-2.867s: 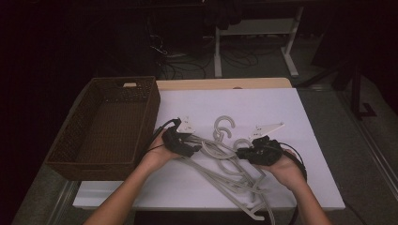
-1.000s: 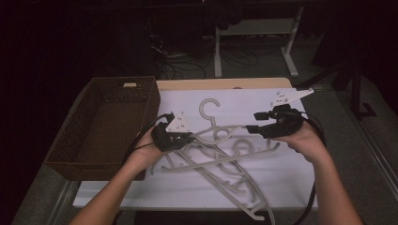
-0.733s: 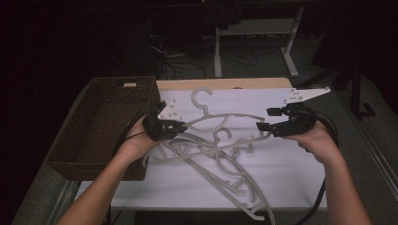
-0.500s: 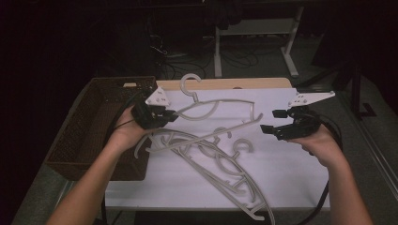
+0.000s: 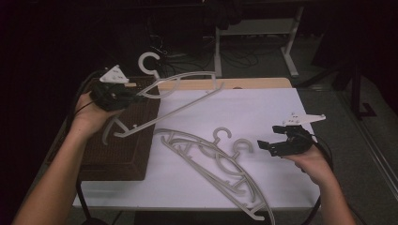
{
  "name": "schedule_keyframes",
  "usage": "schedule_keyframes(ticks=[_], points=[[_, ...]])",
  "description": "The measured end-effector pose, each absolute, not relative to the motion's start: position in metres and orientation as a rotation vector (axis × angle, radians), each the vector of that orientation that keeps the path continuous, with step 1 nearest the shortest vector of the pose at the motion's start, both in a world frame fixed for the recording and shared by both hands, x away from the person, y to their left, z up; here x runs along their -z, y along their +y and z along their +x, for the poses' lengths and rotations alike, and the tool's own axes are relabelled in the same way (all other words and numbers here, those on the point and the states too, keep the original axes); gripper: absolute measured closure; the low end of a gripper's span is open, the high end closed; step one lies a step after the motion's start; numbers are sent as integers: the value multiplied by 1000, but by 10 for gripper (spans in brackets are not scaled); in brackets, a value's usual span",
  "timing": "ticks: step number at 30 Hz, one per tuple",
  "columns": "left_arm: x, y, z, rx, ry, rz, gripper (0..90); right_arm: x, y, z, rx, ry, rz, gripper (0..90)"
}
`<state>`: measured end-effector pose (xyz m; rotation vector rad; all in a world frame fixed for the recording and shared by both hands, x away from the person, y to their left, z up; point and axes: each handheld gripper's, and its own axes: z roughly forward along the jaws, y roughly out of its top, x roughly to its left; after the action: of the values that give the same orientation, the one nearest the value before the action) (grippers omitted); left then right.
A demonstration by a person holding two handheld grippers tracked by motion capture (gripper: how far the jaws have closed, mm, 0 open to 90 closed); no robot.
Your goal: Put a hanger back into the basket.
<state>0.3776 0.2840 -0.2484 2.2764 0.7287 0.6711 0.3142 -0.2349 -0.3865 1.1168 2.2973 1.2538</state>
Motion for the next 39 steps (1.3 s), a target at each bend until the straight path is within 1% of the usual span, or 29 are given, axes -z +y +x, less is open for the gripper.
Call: schedule_keyframes(ticks=[7,13,20,23,26,31,39], points=[[257,341,377,-727,878,2214,821,401,-231,305,-1207,2281,1131,119],[268,387,374,-784,1004,2210,821,405,-226,307,-1175,2279,1133,119],[280,429,371,-840,1143,2188,821,410,-221,309,-1146,2300,1131,116],[288,436,373,-841,1178,2202,821,410,-220,309,-1140,2308,1128,114],[299,433,378,-834,1196,2238,821,411,-220,309,-1138,2311,1124,110],[314,429,387,-816,1240,2246,820,411,-220,309,-1138,2312,1122,103],[321,435,391,-810,1293,2245,821,411,-221,309,-1136,2311,1120,103]])
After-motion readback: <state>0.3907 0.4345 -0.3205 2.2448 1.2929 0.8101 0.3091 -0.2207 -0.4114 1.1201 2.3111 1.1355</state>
